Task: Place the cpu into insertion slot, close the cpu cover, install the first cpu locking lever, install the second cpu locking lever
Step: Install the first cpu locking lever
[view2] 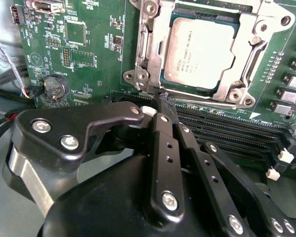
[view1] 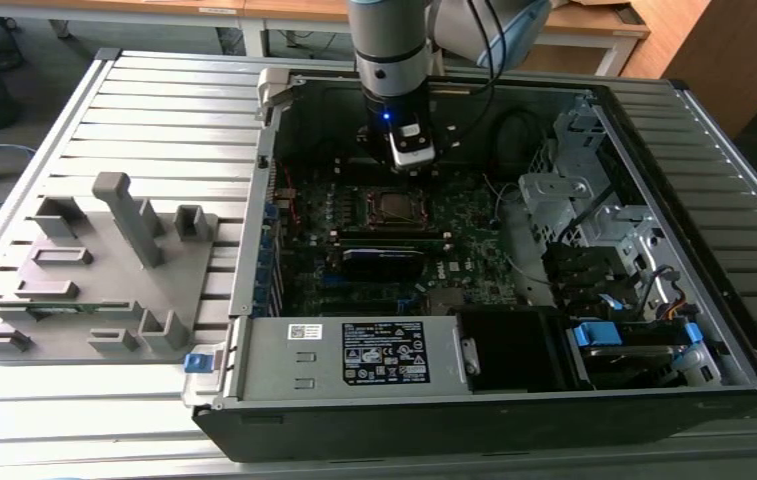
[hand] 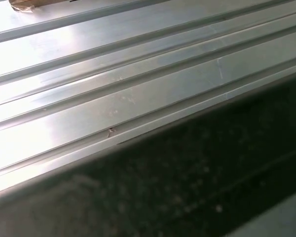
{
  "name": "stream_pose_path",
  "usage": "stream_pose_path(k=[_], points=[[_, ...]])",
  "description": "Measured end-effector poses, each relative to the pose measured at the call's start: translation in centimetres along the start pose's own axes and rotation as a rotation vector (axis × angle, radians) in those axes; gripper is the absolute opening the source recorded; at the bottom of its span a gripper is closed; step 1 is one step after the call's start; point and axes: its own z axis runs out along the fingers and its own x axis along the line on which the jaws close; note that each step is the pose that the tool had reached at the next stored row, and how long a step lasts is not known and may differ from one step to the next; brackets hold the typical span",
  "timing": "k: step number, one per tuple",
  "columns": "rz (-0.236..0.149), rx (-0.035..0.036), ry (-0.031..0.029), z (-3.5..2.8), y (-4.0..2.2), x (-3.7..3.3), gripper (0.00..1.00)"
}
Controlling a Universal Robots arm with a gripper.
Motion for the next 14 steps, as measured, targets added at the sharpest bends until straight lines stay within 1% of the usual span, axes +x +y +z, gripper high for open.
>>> stream_pose_path(k=[4, 5, 9, 12, 14], points=[[-0.001, 0.0021, -0.0018, 0.16, -0.01, 0.03, 0.11], [0.000, 0.0008, -0.0020, 0.23, 0.00, 0.04, 0.11], [-0.001, 0.0016, -0.0017, 0.23, -0.02, 0.04, 0.11], [0.000, -0.0018, -0.0004, 0.22, -0.03, 0.04, 0.11], [0.000, -0.0022, -0.0005, 0.06, 0.01, 0.01, 0.11]])
